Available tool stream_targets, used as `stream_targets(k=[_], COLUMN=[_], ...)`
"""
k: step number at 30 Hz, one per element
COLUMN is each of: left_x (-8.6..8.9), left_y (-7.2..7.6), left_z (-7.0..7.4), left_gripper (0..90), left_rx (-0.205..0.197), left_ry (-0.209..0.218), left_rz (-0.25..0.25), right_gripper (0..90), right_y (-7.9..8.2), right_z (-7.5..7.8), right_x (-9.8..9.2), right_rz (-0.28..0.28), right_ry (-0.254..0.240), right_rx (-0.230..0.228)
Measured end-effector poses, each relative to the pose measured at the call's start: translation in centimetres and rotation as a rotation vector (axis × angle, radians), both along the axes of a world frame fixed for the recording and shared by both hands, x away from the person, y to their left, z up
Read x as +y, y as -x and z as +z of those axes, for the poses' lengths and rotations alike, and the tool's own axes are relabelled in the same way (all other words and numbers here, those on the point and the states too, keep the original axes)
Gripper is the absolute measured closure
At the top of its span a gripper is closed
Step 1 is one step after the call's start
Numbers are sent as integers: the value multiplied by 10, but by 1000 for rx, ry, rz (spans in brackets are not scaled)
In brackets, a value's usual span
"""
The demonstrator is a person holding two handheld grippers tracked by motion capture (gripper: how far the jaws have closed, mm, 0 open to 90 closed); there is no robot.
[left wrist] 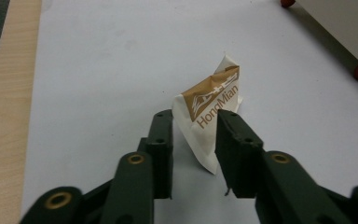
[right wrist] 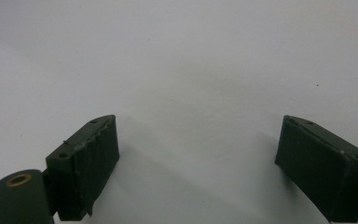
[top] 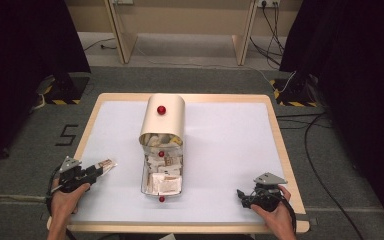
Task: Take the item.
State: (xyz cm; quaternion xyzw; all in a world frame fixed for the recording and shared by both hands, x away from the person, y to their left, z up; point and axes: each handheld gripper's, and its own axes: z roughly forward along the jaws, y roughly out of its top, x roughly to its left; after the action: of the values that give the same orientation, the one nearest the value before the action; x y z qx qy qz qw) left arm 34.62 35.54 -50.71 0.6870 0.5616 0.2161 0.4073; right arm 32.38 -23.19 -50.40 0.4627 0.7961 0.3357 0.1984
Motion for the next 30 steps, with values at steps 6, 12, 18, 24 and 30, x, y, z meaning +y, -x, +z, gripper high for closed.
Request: stream_targets(k=[6, 12, 18, 24, 30], left_x=[3, 4, 4, 2, -2], left_y=[-1, -3, -2, 2, 5], left_z=[3, 4, 7, 14, 20], left_gripper=[377, 257, 156, 150, 150], left_rx=[13, 27, 26, -4, -13], left_ry=[16, 21, 20, 20, 13], left_rz=[45, 53, 58, 25, 15], right_gripper=[132, 132, 132, 132, 132], right_y=[0, 0, 0, 0, 0], right_z=[0, 0, 0, 0, 0], right_x=[0, 0, 0, 0, 0], right_rz=[0, 0, 0, 0, 0], right_ry=[0, 0, 0, -1, -1], right_rx=[1, 0, 0, 0, -1])
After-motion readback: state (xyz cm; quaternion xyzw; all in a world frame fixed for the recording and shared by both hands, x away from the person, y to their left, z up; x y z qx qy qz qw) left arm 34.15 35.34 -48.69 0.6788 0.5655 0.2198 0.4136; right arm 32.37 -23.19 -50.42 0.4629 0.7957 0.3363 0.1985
